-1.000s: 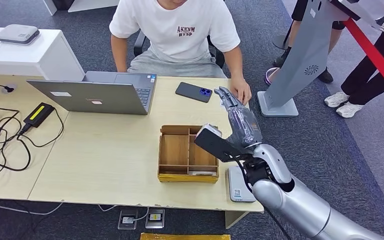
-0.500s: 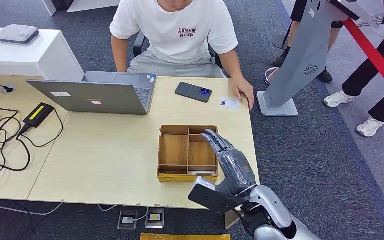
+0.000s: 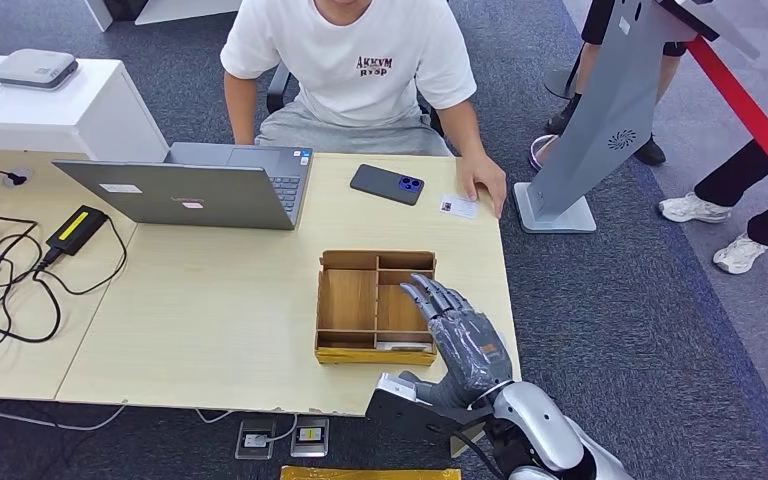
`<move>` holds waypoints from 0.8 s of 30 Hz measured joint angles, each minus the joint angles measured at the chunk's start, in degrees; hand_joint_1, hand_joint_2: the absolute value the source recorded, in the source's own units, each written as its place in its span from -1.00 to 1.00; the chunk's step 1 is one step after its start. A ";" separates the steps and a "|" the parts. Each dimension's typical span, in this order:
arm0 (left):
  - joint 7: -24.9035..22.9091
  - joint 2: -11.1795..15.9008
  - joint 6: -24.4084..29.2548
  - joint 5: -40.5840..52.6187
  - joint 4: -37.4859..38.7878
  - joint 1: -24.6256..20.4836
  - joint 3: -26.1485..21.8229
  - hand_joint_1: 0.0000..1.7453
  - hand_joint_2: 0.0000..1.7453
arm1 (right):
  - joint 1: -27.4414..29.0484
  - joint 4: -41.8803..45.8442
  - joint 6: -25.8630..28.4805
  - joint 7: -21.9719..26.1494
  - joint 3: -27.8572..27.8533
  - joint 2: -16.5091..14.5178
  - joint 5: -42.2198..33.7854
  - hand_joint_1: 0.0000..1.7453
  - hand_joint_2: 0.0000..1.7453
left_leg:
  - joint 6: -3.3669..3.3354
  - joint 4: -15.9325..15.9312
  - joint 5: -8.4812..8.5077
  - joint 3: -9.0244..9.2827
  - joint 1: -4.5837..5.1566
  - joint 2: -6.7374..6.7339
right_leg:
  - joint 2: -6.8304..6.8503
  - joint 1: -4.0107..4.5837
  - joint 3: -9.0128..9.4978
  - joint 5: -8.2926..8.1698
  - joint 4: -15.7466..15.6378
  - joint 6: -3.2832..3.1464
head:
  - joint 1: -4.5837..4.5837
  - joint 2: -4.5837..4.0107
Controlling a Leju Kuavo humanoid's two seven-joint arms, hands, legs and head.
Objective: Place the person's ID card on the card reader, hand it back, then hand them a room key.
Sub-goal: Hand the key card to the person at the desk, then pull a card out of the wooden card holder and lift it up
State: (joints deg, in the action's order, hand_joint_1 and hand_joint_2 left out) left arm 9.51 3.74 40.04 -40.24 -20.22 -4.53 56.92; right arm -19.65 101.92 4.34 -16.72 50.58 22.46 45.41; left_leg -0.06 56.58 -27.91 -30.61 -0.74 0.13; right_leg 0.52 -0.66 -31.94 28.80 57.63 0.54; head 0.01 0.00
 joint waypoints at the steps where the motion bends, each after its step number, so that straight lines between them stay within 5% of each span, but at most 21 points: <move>1: 0.00 0.00 0.00 0.00 0.00 0.00 -0.01 -1.00 1.00 | 0.00 0.00 -0.09 -0.09 0.00 0.01 0.18 -1.00 1.00 | 0.00 0.00 0.00 0.00 0.00 0.00 | 0.00 0.00 0.00 0.00 0.00 0.00 | -0.01 0.00; 10: -0.33 -0.02 0.00 0.14 0.15 0.00 -0.01 -1.00 1.00 | -1.53 -0.56 -3.24 -6.78 0.35 -0.01 8.69 -1.00 1.00 | 0.00 0.00 0.00 -0.03 0.00 0.01 | 0.03 0.00 0.01 0.00 0.00 0.00 | 0.01 0.00; 24: -0.37 -0.42 0.00 1.09 0.42 0.02 -0.33 -1.00 1.00 | -4.24 -10.23 0.50 -11.50 2.14 -1.89 13.43 -1.00 1.00 | 0.00 0.00 0.00 -0.07 0.00 0.03 | 0.07 0.00 0.00 0.00 0.01 0.00 | 0.00 0.00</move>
State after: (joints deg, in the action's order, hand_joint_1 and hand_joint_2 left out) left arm 9.14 3.32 40.04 -39.15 -19.80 -4.51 56.59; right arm -23.88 91.69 4.84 -28.22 52.71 20.57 58.84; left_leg -0.06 56.57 -27.91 -30.68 -0.74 0.16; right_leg 0.58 -0.66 -31.94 28.80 57.64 0.54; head 0.01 0.00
